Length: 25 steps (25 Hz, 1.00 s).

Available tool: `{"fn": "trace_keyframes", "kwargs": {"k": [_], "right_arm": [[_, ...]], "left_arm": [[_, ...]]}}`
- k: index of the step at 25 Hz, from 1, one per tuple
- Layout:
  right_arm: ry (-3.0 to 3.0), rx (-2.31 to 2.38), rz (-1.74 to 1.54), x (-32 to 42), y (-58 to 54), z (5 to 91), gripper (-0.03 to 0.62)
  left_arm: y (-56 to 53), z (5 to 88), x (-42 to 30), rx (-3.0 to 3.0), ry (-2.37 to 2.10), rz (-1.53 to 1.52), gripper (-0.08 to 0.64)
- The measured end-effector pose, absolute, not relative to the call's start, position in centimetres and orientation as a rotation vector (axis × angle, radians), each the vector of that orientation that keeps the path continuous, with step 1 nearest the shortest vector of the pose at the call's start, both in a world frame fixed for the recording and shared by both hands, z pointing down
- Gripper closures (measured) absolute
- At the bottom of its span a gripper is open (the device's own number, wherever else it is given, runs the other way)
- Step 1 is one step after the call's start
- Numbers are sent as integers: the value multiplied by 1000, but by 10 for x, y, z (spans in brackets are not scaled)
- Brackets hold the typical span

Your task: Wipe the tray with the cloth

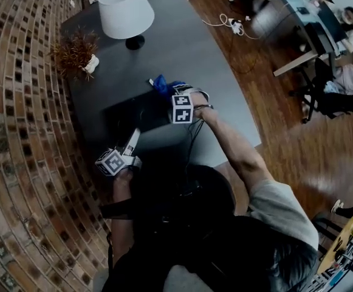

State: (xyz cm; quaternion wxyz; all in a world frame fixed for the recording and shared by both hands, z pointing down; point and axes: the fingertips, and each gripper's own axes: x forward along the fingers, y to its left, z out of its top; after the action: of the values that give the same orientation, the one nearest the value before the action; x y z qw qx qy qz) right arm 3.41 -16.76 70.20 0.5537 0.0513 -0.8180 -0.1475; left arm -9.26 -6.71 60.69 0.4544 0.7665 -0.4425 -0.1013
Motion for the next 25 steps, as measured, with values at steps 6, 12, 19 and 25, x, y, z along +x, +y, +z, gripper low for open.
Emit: {"fn": "trace_keyframes", "kwargs": {"k": [6,12,19,25], "right_arm": [[-1957,-148,-299,62,-45,697,422],[-2043,-325,-183,83,-12,659,425],[-1826,237,-595,25,-242,597,425],[-1677,-329,-705,-20,-200,654,446]], "left_arm": [[-66,609,-94,1882,-1097,-255,356],[-44,608,-91,1845,-1069,-267,310],[-15,637,-115,1574,-1181,-449,299],[-34,637,-133,1533,-1227,-543,265]]}}
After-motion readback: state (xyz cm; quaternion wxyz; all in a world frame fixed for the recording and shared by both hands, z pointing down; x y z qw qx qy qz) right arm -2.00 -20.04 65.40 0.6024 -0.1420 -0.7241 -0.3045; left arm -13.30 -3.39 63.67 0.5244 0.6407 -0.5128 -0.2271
